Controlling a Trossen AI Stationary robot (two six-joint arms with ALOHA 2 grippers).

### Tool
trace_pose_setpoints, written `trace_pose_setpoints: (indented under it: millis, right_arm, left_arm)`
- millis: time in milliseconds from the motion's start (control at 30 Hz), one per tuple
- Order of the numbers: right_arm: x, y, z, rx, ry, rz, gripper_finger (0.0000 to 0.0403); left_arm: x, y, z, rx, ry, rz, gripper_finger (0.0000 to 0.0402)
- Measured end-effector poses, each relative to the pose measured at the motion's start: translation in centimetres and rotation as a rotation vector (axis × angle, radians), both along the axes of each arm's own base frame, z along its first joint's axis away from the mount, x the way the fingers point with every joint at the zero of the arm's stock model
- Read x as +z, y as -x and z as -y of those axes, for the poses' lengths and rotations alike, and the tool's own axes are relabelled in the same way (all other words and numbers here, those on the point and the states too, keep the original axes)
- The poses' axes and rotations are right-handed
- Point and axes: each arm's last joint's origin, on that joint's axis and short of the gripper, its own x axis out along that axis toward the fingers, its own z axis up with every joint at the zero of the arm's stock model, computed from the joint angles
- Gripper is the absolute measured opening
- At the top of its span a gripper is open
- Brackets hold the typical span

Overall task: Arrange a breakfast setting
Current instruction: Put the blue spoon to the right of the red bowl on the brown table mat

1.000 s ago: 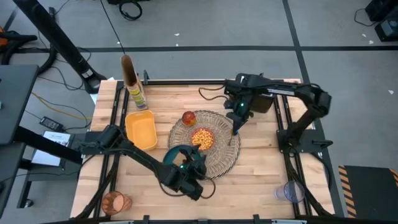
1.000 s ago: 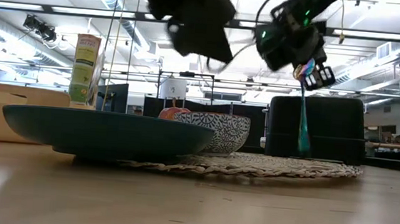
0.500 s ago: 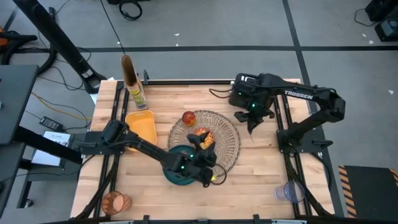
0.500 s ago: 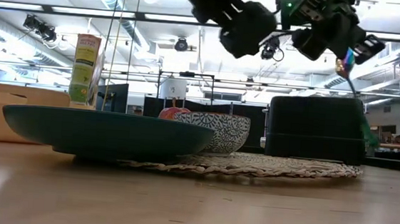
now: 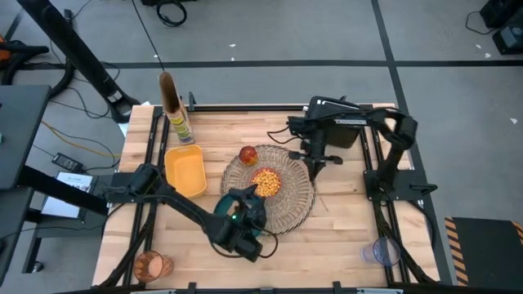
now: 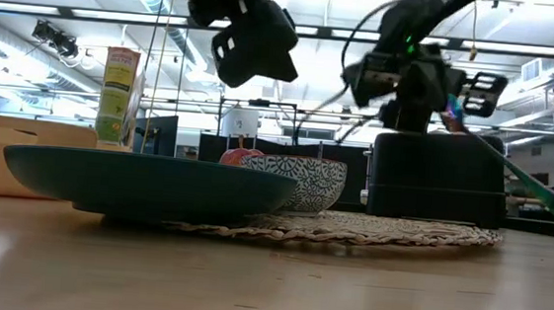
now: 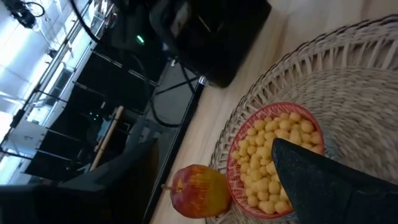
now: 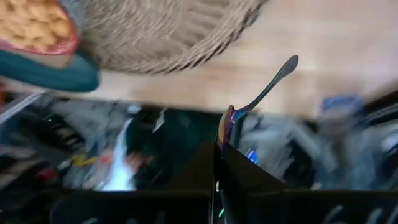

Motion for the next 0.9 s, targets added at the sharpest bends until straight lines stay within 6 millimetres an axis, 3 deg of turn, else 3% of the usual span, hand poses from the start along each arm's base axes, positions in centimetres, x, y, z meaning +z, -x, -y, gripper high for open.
trace_pose_setpoints:
  millis: [100,300,500,700,900]
  right_arm:
    - [-1.7,-0.4,1.3,-0.052,-0.068,-0.03,0.0014]
    - [-4.8,-0.7,4.1,-0.086,0.042,-0.072,0.0014]
    - [-5.4,-0.6,5.3,-0.108,0.08,-0.057,0.0017]
    - [-5.9,-0.6,6.7,-0.087,0.265,-0.029,0.0028]
    - [-6.2,-1.9,6.9,-0.028,0.414,0.079,0.0051]
  left_arm:
    - [0.0,0.3,0.6,-0.014,0.003,0.005,0.0318]
    - [-0.1,0.7,0.6,-0.013,-0.001,-0.005,0.0318]
    - [-0.1,0.5,0.1,0.006,0.008,0.006,0.0318]
    - [-0.1,0.5,0.1,0.01,0.028,0.031,0.0318]
    - [-0.1,0.5,0.2,0.01,0.029,0.032,0.0318]
